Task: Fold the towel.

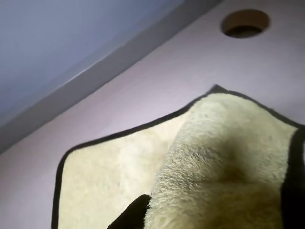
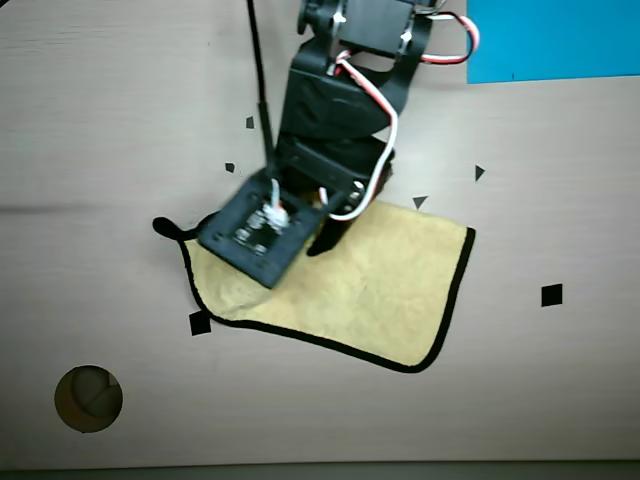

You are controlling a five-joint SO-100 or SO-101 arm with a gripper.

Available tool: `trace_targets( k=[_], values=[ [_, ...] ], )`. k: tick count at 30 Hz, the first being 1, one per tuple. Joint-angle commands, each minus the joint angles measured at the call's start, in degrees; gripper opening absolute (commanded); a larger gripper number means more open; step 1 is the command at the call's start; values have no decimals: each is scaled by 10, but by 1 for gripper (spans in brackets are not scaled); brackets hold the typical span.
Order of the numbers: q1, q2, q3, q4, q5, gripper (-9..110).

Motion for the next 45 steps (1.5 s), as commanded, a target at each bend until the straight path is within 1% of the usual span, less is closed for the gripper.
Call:
trace_targets(
  k=[1, 11, 17, 22, 24, 27, 33, 36, 39, 42, 45],
  values=[
    [-33, 11, -34, -14, -43, 0],
    [-121, -10, -26, -16, -172, 0],
    [-154, -27, 18, -16, -293, 0],
    [-158, -40, 69, -19, -402, 0],
    [-159, -42, 87, -39, -434, 0],
    [-163, -55, 83, -40, -445, 0],
    [-184, -88, 34, -40, -391, 0],
    [-202, -100, 11, -40, -380, 0],
    [-216, -121, -11, -40, -399, 0],
    [-219, -135, -14, -42, -446, 0],
    [-211, -144, -4, -59, -454, 0]
  ],
)
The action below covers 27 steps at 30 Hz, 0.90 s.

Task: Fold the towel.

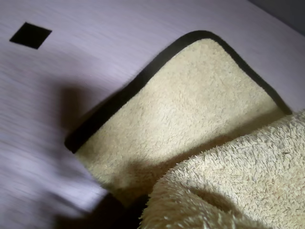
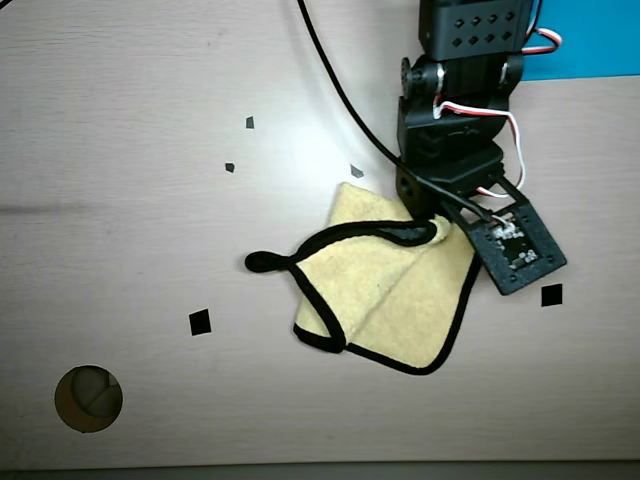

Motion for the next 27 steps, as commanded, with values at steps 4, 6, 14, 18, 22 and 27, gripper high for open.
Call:
trace_targets(
  k=[4, 6, 14, 18, 22, 27],
  values=[
    [14, 7, -10, -38, -4, 1],
    [23, 10, -4, -39, 26, 3],
    [60, 42, 18, -38, 135, 13],
    [64, 50, -5, -10, 187, 16],
    [62, 50, -52, 44, 244, 16],
    [61, 47, -120, 142, 358, 16]
  ],
)
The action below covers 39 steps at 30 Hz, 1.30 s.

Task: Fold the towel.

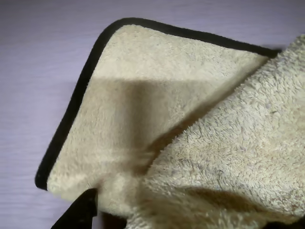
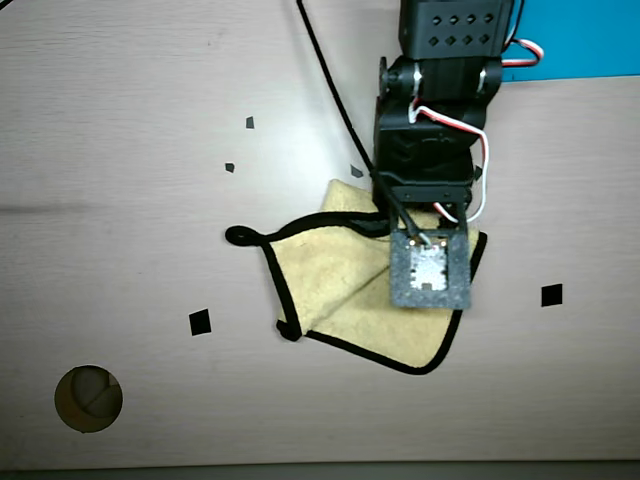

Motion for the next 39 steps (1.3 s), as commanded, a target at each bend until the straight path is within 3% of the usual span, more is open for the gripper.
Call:
trace_targets(
  k=[1, 8, 22, 29, 39],
  values=[
    [6, 29, -83, 73, 100, 16],
    [9, 25, -134, 194, 306, 15],
    [44, 25, -135, 233, 621, 15],
    [50, 8, -122, 190, 684, 14],
    [36, -24, -120, 170, 643, 9]
  ],
)
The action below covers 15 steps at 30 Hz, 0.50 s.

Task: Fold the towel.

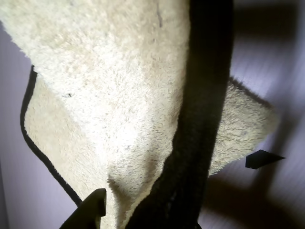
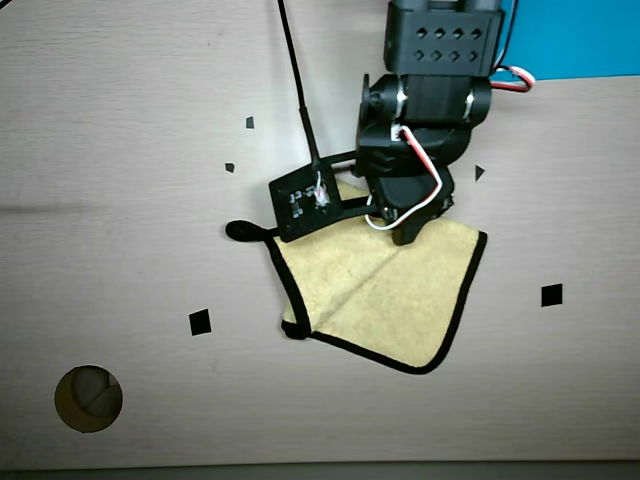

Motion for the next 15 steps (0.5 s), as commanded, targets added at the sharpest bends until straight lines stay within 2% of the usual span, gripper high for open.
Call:
trace_targets(
  k=[1, 3, 7, 15],
  values=[
    [-2, 2, -27, -13, -28, 8],
    [2, -4, -40, -16, -40, 0],
    [0, -5, -92, -16, -61, 0],
    [-77, -16, -173, -16, -239, 0]
  ],
)
